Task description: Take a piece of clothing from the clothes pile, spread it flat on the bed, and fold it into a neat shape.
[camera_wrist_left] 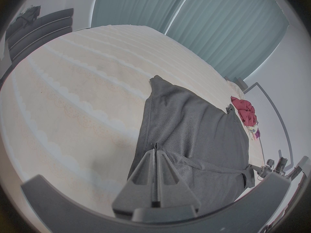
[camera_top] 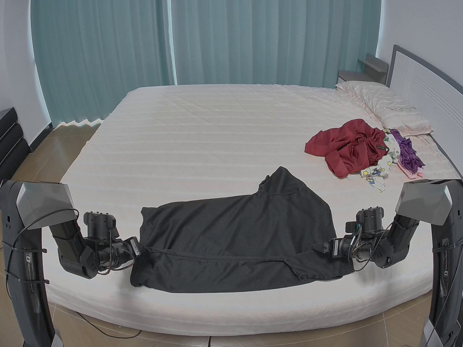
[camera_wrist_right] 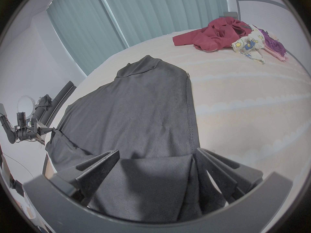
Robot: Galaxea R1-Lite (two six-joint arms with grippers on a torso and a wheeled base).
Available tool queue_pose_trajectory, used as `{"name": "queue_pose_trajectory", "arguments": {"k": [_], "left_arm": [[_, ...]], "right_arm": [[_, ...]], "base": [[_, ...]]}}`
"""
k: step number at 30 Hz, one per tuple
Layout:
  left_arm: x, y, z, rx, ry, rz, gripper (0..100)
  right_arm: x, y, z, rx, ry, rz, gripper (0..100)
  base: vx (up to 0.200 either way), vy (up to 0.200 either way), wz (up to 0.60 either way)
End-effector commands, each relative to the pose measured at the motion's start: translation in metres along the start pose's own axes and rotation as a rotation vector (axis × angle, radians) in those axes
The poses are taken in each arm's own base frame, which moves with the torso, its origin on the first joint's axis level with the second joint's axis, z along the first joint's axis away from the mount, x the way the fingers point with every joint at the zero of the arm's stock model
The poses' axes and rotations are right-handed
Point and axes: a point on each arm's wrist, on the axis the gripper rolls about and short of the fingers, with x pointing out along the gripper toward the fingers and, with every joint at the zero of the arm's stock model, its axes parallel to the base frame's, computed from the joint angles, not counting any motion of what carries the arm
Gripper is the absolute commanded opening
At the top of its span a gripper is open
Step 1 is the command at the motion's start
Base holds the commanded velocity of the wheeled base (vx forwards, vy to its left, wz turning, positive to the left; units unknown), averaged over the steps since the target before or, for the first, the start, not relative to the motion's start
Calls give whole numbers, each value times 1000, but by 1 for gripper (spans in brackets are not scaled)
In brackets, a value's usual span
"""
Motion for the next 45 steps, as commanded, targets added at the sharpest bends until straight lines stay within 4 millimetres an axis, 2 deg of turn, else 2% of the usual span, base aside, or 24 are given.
{"name": "queue_pose_trajectory", "arguments": {"k": [1, 3, 4, 13, 27, 32, 39, 45], "left_arm": [[0, 0, 0, 0, 0, 0, 0], [0, 0, 0, 0, 0, 0, 0], [0, 0, 0, 0, 0, 0, 0], [0, 1, 0, -7, 1, 3, 0], [-1, 7, -1, -25, 6, 19, 0], [-14, 10, 8, -55, -27, 24, 0], [-33, 0, 15, -67, -56, -1, 0], [-34, -1, 15, -65, -57, 0, 0]], "right_arm": [[1, -4, -7, 8, 25, 3, 100], [0, -4, -7, 9, 25, 2, 100], [0, -4, -7, 9, 25, 2, 0], [-4, -12, 1, 28, -15, -4, 0], [-2, -10, 18, 41, -141, 20, 0], [-2, -8, 17, 35, -153, 26, 0], [-3, -6, 18, 27, -174, 31, 0], [-2, -6, 19, 24, -183, 30, 0]], "base": [[0, 0, 0], [0, 0, 0], [0, 0, 0], [0, 0, 0], [0, 0, 0], [0, 0, 0], [0, 0, 0], [0, 0, 0]]}}
